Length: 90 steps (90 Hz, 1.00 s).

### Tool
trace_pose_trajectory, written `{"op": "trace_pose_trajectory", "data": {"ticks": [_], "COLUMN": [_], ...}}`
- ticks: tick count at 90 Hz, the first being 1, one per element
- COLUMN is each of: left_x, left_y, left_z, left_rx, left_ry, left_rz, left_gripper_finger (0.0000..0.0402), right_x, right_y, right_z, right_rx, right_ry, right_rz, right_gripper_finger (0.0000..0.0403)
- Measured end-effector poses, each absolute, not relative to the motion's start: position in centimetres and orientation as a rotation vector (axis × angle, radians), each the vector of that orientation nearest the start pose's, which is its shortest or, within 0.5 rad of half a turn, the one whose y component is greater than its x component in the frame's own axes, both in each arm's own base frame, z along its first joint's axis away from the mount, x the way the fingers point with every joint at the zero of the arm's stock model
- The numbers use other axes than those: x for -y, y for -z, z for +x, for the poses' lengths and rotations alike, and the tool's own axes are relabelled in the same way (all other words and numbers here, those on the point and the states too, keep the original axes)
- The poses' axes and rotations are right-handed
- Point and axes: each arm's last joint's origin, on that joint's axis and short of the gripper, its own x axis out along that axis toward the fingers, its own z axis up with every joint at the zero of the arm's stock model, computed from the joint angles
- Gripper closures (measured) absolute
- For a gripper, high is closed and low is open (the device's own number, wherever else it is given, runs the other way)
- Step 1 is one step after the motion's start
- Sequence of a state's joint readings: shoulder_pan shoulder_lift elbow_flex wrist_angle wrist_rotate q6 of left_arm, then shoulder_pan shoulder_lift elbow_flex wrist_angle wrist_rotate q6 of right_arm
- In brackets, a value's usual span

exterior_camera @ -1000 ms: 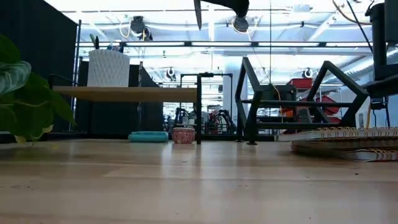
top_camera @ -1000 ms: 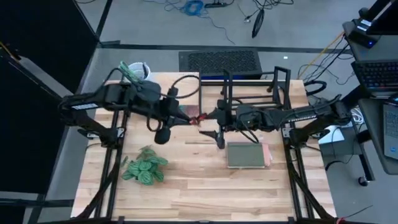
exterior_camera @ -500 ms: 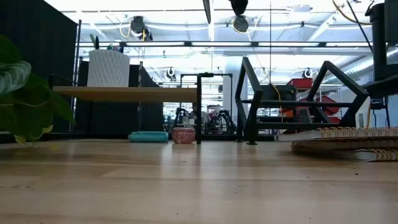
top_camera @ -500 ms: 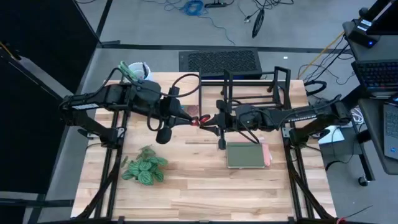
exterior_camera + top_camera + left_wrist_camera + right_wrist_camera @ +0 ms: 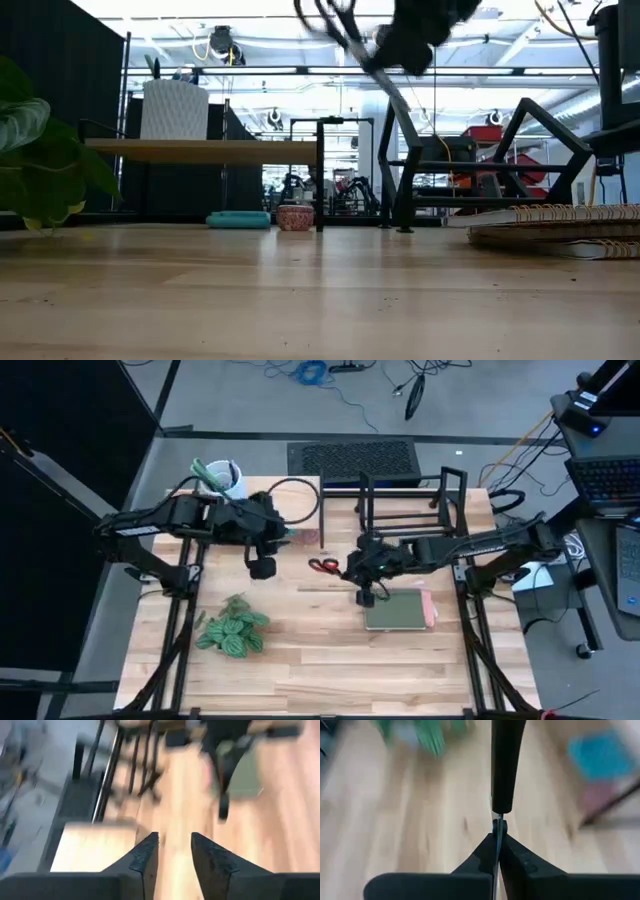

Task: Stock shelves
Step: Remove the black scissors from the white pen holder

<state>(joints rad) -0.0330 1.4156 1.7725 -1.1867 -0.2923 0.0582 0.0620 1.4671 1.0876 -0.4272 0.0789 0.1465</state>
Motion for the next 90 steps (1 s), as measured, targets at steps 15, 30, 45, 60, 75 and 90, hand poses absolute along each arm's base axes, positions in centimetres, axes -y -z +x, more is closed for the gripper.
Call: {"op": "trace_pose_trajectory", "data": {"ticks": [15,30,45,60,75,90], "left_x": [-0.1,-0.1,-0.1,-0.1,-0.1,-0.1], "left_y": [-43.3,-43.2,-43.1,-43.1,-43.1,-43.1], "left_z": [24.9,24.8,24.6,24.7,24.7,24.7], "left_rx": [-0.865,-0.883,-0.899,-0.895,-0.895,-0.895], "left_ry": [-0.275,-0.279,-0.285,-0.286,-0.286,-0.285], "left_rz": [0.162,0.159,0.148,0.146,0.145,0.146], "left_gripper_finger": [0.0281,0.0281,0.0281,0.0281,0.0281,0.0281], "right_x": [-1.5,-0.5,0.5,1.2,1.6,1.5], "right_y": [-21.7,-17.1,-15.4,-15.0,-14.1,-15.0], "right_z": [33.7,35.8,37.4,39.0,39.1,38.9], "right_rx": [-0.884,-1.027,-1.111,-1.115,-1.136,-1.126], "right_ry": [0.073,0.084,0.089,0.094,0.101,0.118], "right_rz": [0.040,-0.008,-0.037,-0.086,-0.081,-0.043], "right_gripper_finger": [0.0403,0.0403,0.0403,0.0403,0.0383,0.0313]}}
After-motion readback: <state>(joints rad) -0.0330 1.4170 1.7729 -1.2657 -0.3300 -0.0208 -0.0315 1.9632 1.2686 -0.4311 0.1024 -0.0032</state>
